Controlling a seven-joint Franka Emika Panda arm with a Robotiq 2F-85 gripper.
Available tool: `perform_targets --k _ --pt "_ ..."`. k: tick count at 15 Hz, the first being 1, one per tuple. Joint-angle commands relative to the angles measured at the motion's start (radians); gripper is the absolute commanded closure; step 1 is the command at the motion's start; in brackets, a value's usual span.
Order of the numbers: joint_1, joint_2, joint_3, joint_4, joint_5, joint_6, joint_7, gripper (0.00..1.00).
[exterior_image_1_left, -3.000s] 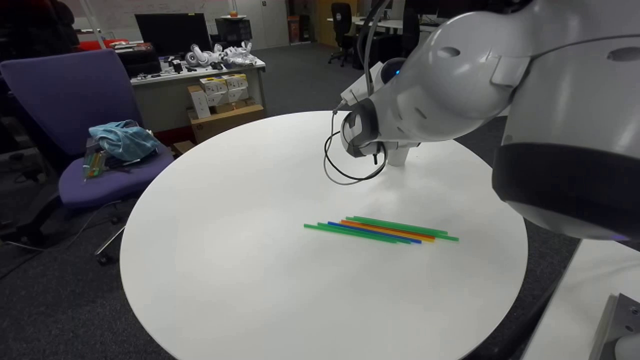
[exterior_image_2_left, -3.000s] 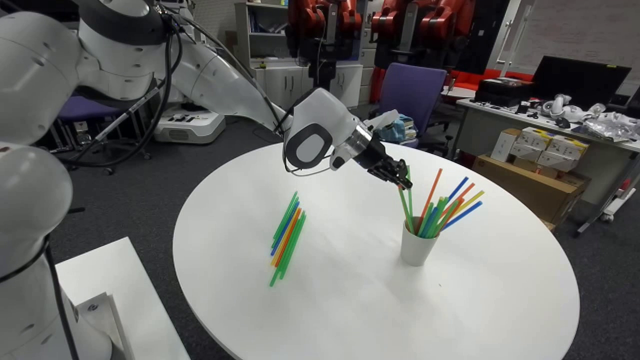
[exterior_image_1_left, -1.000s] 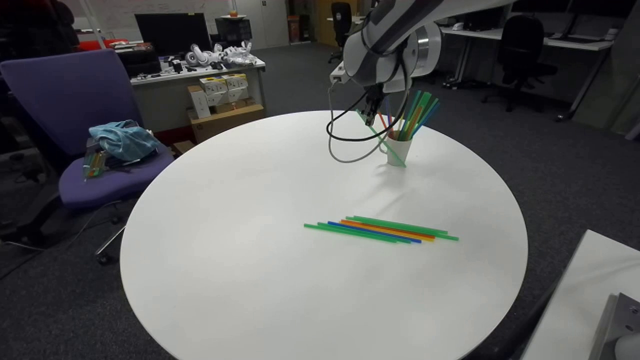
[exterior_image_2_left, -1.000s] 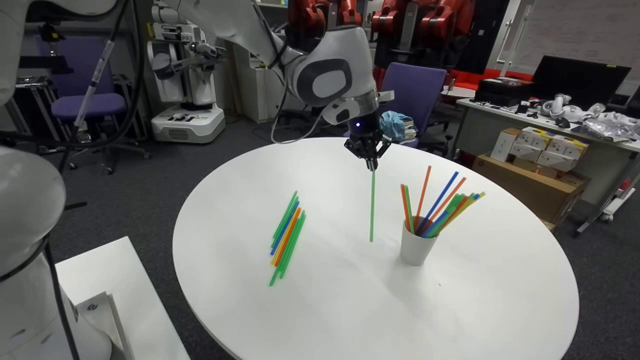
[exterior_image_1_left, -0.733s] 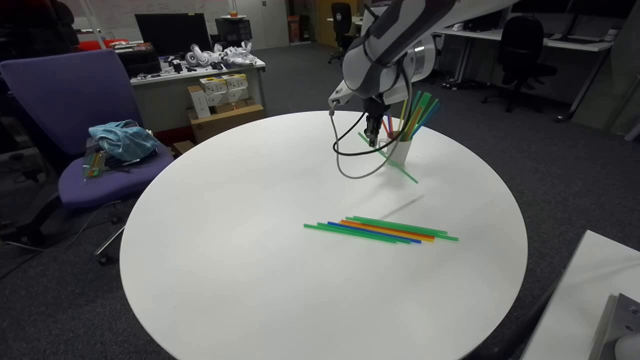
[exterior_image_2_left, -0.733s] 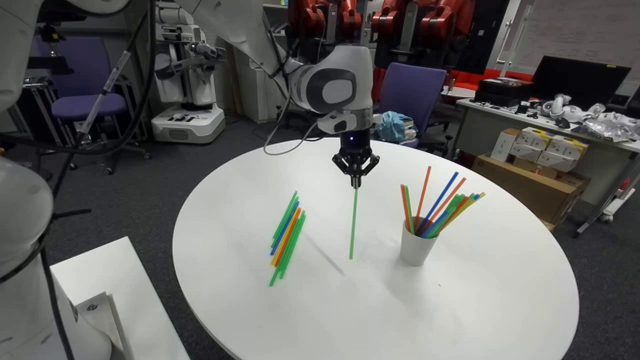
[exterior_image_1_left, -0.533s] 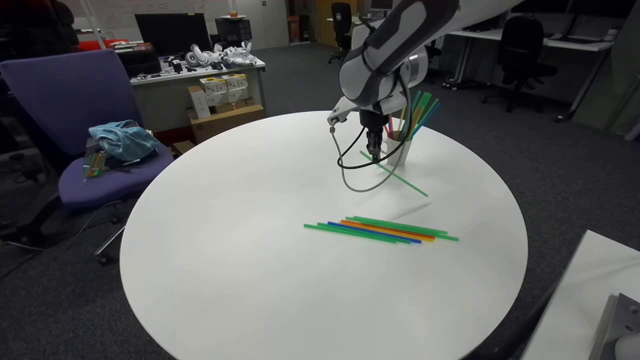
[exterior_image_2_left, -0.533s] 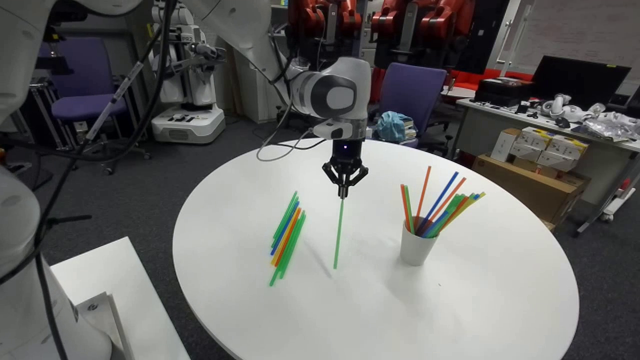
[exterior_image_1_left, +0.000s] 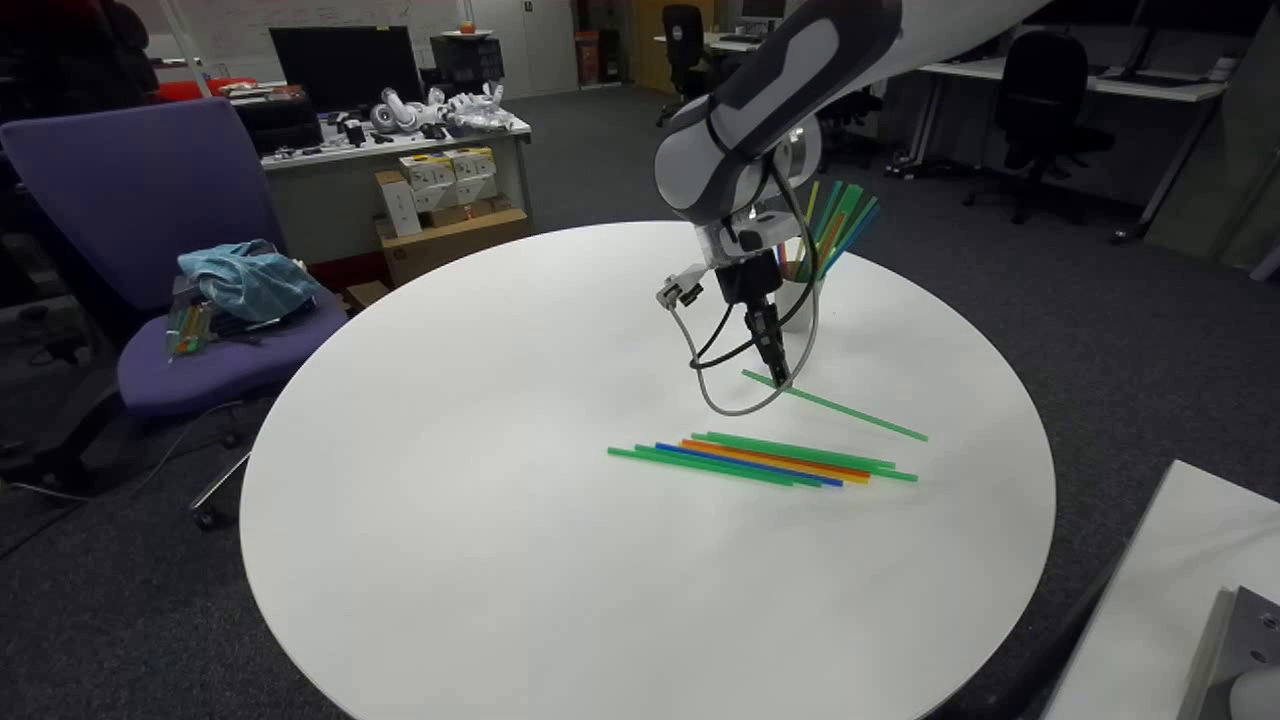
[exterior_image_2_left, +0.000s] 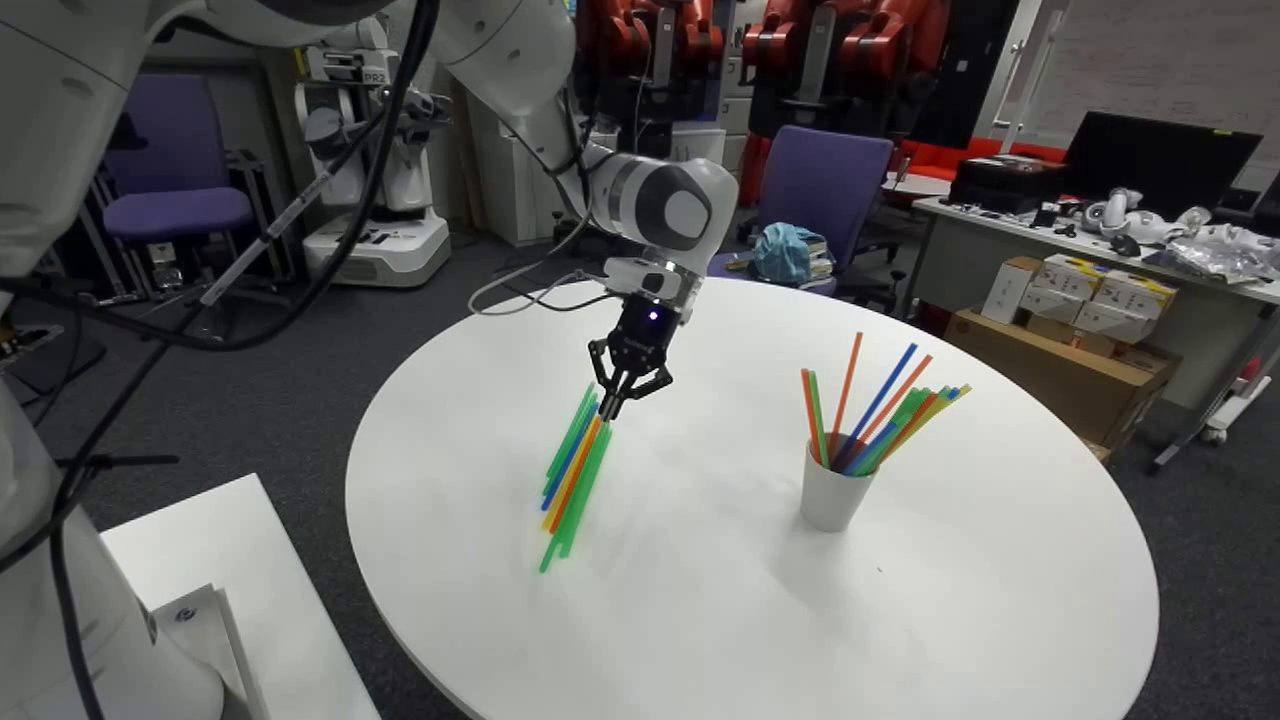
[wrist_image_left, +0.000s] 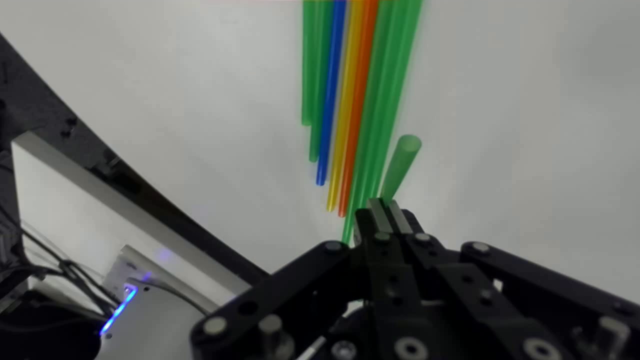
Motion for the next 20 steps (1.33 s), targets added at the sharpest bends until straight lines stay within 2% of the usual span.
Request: perform_targets --k 1,8,15,16,17,20 --pt "-0.048 0.080 0.049 0.103 -0.030 -0.145 -0.001 1.00" --pt "-0.031 0.138 0.057 0.121 -0.134 -0.087 -0.038 1.00" --pt "-0.058 0.133 0.077 0.104 -0.072 0.016 -0.036 1.00" --pt "-0.060 0.132 0.078 0.099 -0.069 0.031 -0.042 0.74" --pt "-0.061 0.131 0.079 0.096 -0.066 0.042 -0.045 0.73" --pt "-0.072 0.120 0.081 0.080 -0.054 0.078 -0.044 0.51"
